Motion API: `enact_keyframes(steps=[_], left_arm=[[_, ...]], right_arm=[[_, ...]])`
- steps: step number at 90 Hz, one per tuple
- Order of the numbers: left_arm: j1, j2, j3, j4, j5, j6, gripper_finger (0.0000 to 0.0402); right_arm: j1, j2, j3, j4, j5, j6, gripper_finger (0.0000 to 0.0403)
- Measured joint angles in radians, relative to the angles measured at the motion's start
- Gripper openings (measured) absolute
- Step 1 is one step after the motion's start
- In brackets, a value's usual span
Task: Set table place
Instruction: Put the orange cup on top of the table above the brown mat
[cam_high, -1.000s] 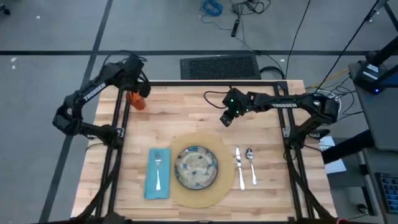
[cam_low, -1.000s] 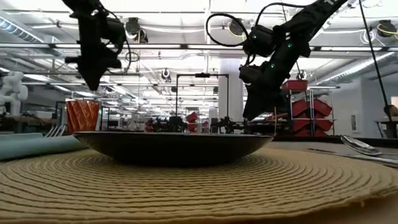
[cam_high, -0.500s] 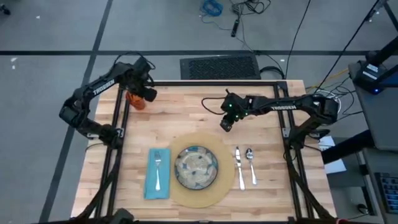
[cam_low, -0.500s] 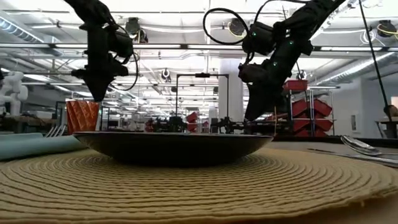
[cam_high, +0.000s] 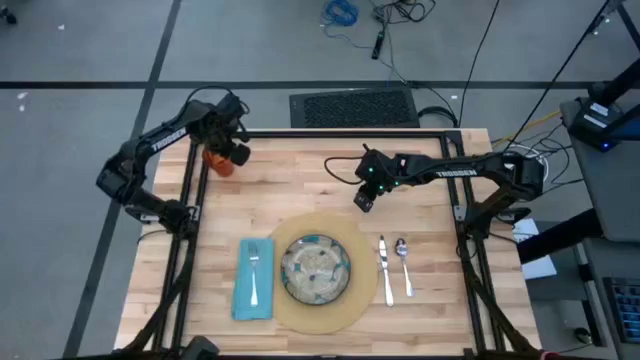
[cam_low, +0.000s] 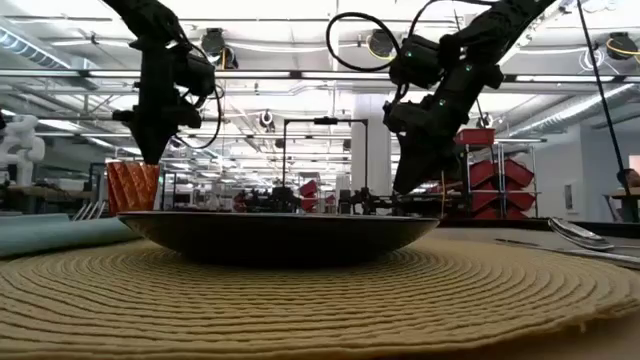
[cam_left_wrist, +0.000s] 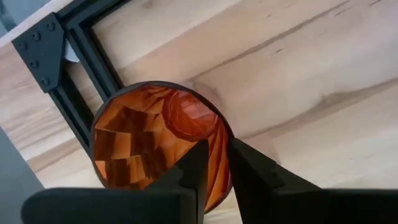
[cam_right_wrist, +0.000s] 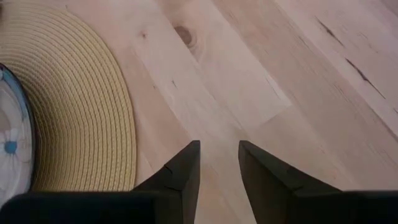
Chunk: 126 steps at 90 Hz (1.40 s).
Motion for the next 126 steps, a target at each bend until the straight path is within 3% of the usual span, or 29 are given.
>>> enact_keyframes(steps=[126], left_arm=[[-0.005,-0.013,0.004,-0.026,0.052,0.008,0.0050]], right_arm=[[0.000,0.000,0.000,0.001,0.005,-0.003,0.0100]])
